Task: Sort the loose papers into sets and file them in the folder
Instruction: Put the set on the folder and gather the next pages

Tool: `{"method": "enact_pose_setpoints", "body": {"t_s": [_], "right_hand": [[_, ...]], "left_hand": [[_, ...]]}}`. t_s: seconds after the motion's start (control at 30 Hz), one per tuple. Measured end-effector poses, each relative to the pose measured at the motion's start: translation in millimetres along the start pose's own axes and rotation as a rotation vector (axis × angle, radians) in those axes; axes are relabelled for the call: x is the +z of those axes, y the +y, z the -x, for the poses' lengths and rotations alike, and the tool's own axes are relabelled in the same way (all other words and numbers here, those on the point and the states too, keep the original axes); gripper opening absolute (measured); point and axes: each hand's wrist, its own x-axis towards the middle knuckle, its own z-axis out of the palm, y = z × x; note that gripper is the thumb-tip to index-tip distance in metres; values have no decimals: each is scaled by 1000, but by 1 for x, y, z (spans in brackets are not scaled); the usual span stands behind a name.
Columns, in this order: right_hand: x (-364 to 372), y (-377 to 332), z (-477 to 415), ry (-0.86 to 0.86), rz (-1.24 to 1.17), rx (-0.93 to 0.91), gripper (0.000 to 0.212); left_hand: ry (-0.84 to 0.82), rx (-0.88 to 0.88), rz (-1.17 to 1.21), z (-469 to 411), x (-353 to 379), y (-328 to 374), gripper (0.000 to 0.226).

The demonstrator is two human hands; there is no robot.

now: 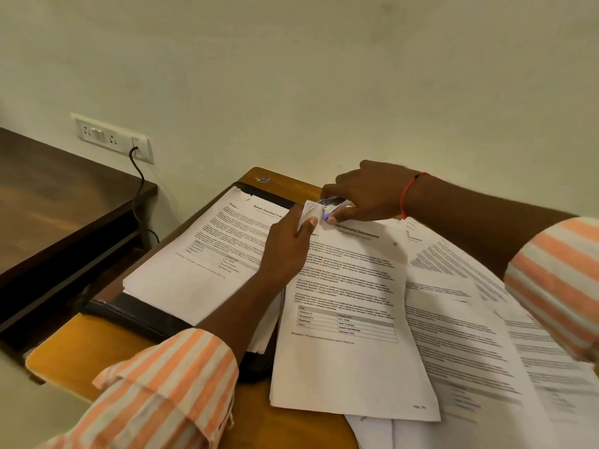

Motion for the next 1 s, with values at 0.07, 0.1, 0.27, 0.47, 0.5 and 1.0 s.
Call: {"method": "enact_pose_setpoints", "body": {"t_s": [0.07, 0.1, 0.27, 0.47, 0.5, 1.0], "right_hand": [[1, -2, -3, 3, 35, -25, 62], [1, -2, -5, 5, 43, -35, 61], [-4, -7, -10, -35, 14, -70, 53], [-2, -2, -14, -109, -86, -91, 46], [-2, -1, -13, -112, -100, -86, 49], [3, -3, -14, -109, -280, -114, 33]], "left_hand": [[7, 20, 25, 0, 1, -2, 32], [11, 30, 46, 0, 1, -2, 33], [23, 43, 85, 1, 1, -4, 33], [-25, 74, 113, 1, 2, -7, 35], [-26, 75, 113, 1, 2, -7, 34], [-36, 98, 99, 2, 4, -8, 29]]}}
